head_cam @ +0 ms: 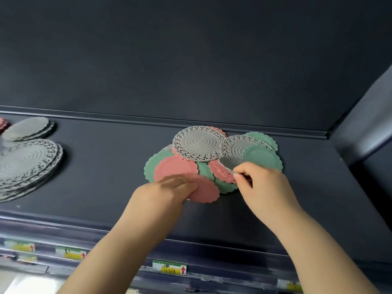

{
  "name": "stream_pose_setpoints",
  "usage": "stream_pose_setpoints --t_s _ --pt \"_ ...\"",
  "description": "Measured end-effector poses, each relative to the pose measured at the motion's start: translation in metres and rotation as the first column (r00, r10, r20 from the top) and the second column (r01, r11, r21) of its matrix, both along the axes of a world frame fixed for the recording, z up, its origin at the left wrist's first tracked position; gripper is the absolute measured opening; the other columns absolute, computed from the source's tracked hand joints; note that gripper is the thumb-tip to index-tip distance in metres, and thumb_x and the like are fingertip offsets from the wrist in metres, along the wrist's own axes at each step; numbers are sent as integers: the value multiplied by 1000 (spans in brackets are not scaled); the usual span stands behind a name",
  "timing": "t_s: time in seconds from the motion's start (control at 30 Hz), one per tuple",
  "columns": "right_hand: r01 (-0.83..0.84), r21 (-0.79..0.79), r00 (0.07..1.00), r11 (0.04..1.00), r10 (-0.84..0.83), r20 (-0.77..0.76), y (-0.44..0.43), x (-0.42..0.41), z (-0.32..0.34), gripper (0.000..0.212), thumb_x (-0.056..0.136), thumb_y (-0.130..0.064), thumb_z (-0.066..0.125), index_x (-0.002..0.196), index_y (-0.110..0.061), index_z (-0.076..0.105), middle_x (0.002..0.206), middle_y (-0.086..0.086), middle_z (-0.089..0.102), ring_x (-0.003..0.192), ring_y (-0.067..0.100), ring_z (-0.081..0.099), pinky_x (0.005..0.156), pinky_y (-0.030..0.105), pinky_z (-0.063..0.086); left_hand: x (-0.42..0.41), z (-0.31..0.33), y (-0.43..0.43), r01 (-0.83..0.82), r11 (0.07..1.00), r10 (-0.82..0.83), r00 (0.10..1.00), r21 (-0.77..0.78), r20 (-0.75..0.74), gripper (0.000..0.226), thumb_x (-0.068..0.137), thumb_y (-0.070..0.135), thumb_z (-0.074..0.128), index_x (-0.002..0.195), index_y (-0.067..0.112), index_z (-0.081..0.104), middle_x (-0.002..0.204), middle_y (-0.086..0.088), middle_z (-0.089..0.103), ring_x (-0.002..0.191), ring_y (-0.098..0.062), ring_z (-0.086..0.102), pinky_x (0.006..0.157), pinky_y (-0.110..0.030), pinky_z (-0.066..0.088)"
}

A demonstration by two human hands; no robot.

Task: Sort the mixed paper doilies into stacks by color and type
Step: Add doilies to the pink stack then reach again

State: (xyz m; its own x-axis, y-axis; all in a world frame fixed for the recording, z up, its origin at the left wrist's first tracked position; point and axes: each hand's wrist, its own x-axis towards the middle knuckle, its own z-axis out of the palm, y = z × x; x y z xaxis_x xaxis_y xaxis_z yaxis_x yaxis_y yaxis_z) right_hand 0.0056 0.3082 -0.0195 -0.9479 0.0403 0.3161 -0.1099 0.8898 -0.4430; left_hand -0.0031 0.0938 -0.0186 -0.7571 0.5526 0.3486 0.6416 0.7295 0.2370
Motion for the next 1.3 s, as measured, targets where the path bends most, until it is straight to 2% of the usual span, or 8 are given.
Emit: stream_pose_setpoints --t_s 0.17,0.27,0.5,0.67,0.8,1.0,1.13,1.3 --pt "-73 -231 983 970 31 -179 -51 0 10 4 85 -20 57 86 -19 61 63 -17 55 63 4 52 54 17 40 -2 8 -45 -71 981 87 993 179 -82 32 76 0 46 93 4 72 95 -7 72 88 -21 68 78 -31 52" --pt "-74 -322 981 944 10 -196 -98 -5 13 8 87 -18 52 87 -25 49 60 -15 52 57 -2 50 49 9 35 -2 9 -89 -114 967 138 986 227 -91 30 79 10 48 97 5 71 101 -5 69 97 -20 63 89 -24 44" --pt "-80 -458 993 886 28 -118 -244 -19 6 21 89 -14 50 88 -34 48 55 -11 56 52 0 50 46 8 33 -17 4 -231 -148 955 179 978 258 -102 30 84 28 56 101 8 71 107 -1 67 99 -16 61 91 -26 46" --pt "-106 -496 993 862 65 -99 -344 -28 3 32 89 -16 48 85 -47 48 86 -28 59 68 0 55 53 9 39 -28 -3 -334 -189 956 217 970 224 -111 30 84 34 59 97 11 73 102 0 69 92 -17 64 80 -30 53" --pt "-85 -566 996 820 64 -57 -402 -36 -2 24 91 -18 46 96 -39 57 82 -20 63 66 3 56 53 11 40 -35 -5 -391 -212 955 237 966 209 -102 30 82 33 61 97 10 74 100 -1 70 91 -19 65 81 -32 54" --pt "-15 -634 997 773 63 53 -437 -50 -6 30 92 -22 46 118 -24 58 89 -3 68 81 11 59 64 11 45 -47 -12 -430 -214 951 238 968 223 -84 29 81 28 62 99 9 73 103 -2 69 98 -19 63 89 -28 49" --pt "-16 -671 994 741 82 68 -439 -69 -5 29 91 -23 46 116 -27 60 98 -18 67 92 -5 59 81 15 47 -65 -13 -428 -212 953 237 966 214 -100 28 82 28 62 98 9 74 102 -2 69 99 -20 63 89 -31 51" --pt "-41 -741 995 670 93 29 -431 -105 8 26 92 -18 46 101 -35 63 97 -26 66 93 -7 60 75 10 46 -96 6 -423 -184 962 216 964 204 -152 31 86 32 59 97 8 74 101 -2 70 101 -20 62 89 -32 50"
